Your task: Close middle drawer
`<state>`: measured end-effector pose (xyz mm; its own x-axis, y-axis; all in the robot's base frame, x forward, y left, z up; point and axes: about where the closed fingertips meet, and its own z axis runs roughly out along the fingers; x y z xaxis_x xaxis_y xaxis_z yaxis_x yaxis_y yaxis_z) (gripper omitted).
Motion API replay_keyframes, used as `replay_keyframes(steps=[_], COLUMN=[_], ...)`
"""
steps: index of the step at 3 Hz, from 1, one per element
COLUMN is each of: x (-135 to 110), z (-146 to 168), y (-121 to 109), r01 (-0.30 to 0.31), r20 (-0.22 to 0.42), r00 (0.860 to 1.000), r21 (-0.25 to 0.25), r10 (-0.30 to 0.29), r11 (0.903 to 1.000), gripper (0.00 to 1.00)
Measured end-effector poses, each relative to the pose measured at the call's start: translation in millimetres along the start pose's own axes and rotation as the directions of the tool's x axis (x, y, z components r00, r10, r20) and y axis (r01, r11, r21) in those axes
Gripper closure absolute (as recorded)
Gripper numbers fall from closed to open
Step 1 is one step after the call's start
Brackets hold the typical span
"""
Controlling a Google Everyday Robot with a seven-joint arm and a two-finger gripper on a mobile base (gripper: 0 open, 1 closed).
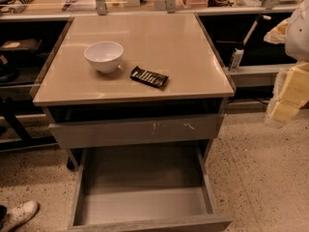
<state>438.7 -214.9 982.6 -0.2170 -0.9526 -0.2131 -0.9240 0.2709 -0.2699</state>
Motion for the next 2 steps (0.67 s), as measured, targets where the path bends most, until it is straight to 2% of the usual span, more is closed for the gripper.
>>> replay_keyframes(steps=[1,2], x=[0.0,0.0], z=[0.0,0.0], y=[0.0,0.0], r01=[0.0,0.0], r20=[0.0,0.0], r00=[1.0,1.0], r21=[0.0,0.0], r10=[0.0,0.0], r11=[1.0,1.0], gripper=[0.0,0.18])
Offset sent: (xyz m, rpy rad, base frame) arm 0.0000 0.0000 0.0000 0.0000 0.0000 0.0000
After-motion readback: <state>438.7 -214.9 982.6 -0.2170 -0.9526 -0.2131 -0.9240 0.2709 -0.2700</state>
